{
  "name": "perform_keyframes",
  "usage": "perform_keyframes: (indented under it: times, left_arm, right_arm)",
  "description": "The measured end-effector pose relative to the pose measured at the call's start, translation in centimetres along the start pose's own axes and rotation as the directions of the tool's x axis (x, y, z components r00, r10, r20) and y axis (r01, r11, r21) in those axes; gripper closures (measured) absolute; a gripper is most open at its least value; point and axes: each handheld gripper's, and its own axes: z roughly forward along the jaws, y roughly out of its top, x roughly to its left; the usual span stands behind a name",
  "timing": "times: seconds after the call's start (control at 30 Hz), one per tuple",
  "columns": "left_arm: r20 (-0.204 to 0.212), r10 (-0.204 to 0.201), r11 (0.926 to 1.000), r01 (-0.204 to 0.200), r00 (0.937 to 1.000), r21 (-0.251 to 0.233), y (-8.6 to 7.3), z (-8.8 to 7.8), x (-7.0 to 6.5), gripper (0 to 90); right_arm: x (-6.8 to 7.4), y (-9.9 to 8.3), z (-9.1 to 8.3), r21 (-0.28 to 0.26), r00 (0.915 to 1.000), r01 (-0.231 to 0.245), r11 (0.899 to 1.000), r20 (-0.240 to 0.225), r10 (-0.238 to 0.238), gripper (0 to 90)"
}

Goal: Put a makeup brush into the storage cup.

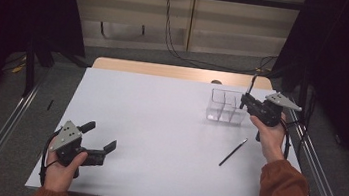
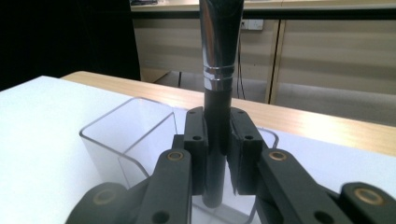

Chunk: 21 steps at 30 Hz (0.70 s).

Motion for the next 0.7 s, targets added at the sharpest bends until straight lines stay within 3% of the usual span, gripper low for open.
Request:
perform_keyframes:
  times: [0.7]
  left_arm:
    - [0.001, 0.007, 1.0000, -0.007, 1.0000, 0.006, 0.0, 0.1, 0.0, 2.7]
  right_arm:
    - [-0.4, -1.6, 1.0, 0.059, 0.9998, -0.014, 0.998, 0.014, 0.013, 80.0]
